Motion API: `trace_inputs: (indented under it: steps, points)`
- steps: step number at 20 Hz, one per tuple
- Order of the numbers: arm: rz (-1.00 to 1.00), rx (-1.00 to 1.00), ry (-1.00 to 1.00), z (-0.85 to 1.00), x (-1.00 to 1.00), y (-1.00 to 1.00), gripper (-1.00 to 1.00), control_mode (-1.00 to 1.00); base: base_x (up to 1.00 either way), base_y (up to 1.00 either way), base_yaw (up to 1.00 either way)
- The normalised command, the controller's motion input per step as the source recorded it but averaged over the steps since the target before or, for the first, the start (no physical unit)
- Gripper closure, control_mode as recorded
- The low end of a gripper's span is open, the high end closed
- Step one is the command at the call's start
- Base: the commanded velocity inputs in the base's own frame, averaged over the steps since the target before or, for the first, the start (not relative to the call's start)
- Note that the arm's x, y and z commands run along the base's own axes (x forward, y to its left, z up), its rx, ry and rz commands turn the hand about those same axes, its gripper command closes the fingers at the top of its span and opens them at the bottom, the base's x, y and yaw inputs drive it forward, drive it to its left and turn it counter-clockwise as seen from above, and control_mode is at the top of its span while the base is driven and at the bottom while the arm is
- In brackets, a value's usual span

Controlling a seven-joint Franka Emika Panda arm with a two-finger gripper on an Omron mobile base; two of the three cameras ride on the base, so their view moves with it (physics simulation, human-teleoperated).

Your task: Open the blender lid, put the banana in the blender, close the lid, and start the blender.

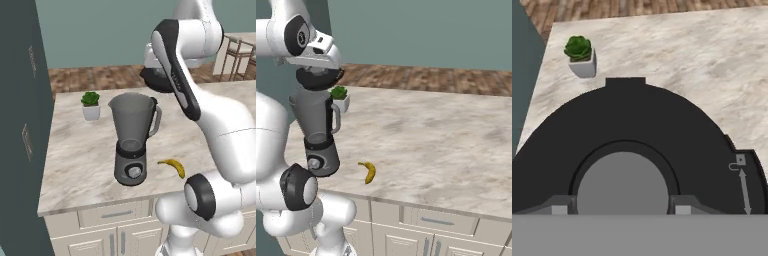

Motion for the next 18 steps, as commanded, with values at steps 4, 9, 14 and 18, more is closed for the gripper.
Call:
trace_inputs:
  steps: [4, 9, 14, 18]
  points:
    - [-0.08, 0.12, -0.01, -0.58, -0.49, -1.0, 1.0, -1.0, 0.0, 0.0, 0.0]
    - [-0.07, 0.08, 0.0, -0.53, -0.07, -1.0, 1.0, -1.0, 0.0, 0.0, 0.0]
    - [-0.01, -0.01, 0.0, -0.5, 0.05, -1.0, 1.0, -1.0, 0.0, 0.0, 0.0]
    - [0.0, -0.12, 0.01, -0.68, 0.23, -1.0, 1.0, -1.0, 0.0, 0.0, 0.0]
